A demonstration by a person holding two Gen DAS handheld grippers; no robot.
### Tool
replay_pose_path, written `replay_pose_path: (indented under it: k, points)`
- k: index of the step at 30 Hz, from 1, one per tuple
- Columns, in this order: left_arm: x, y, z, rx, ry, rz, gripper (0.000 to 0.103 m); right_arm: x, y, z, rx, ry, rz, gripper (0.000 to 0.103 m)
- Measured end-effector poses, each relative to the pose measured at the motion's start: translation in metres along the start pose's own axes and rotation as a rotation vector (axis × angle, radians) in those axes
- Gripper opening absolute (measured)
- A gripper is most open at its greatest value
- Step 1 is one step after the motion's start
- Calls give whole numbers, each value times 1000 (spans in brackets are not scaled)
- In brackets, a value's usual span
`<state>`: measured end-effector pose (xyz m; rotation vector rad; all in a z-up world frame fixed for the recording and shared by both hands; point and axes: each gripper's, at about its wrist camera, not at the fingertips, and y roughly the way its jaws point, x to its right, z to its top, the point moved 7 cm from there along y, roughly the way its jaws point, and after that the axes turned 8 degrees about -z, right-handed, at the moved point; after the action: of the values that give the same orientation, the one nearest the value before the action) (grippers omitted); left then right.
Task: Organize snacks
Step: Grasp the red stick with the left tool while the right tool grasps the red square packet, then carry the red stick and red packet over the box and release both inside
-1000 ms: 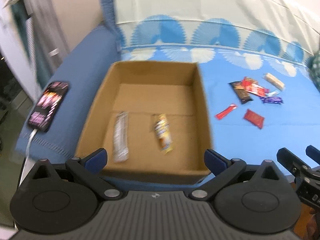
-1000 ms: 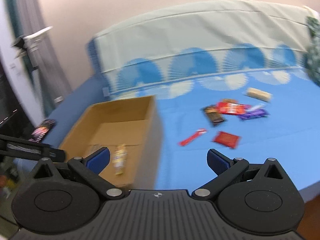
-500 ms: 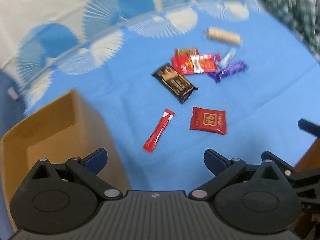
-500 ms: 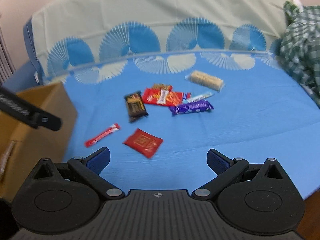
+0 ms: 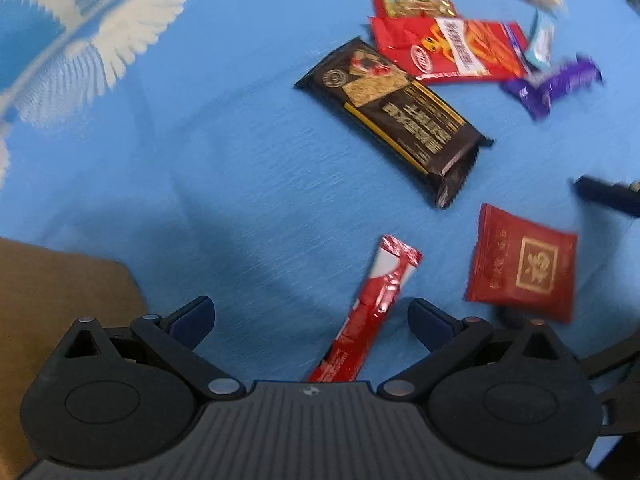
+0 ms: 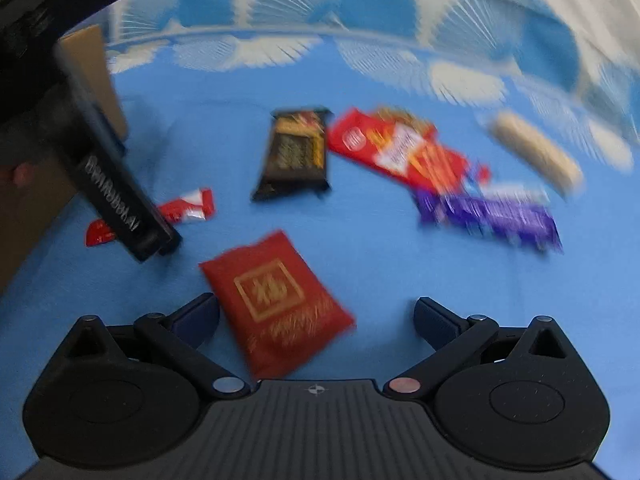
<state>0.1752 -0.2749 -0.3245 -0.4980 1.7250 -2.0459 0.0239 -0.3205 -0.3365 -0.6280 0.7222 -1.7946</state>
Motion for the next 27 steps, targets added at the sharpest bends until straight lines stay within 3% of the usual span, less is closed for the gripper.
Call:
replay_pose_path:
  k: [3, 6, 7, 8, 9, 10, 11, 14, 18, 27]
  points:
    - [-13, 5, -1, -30, -108, -53, 103, 3, 3, 1, 35, 25, 13, 103]
    - [-12, 1, -1, -2, -77, -20, 103, 2, 3, -2, 69, 14, 5, 101]
    - [-9, -2, -2, 17, -55, -18, 94, 2, 1, -2, 70, 9, 3, 97]
    - [-5, -8, -4, 34, -46, -43, 74, 1, -1, -2, 74, 1, 14, 85]
    - [-1, -14, -6, 45, -43, -55, 61, -1, -6, -2, 80, -8, 31, 67]
    - [2, -19, -7, 50, -35, -47, 26, -4, -9, -1, 84, -15, 38, 56]
    - [4, -22, -10, 48, -26, -47, 13, -7, -14, -2, 87, -28, 43, 50]
    - [7, -29, -18, 62, -66, -48, 12, -9, -23, -5, 69, -27, 24, 48]
    - [20, -57, -30, 110, -99, -64, 12, 6, -42, -7, 44, 65, -37, 48]
    - [70, -161, -91, 263, -106, -102, 12, 21, -151, 8, 161, 265, -97, 48]
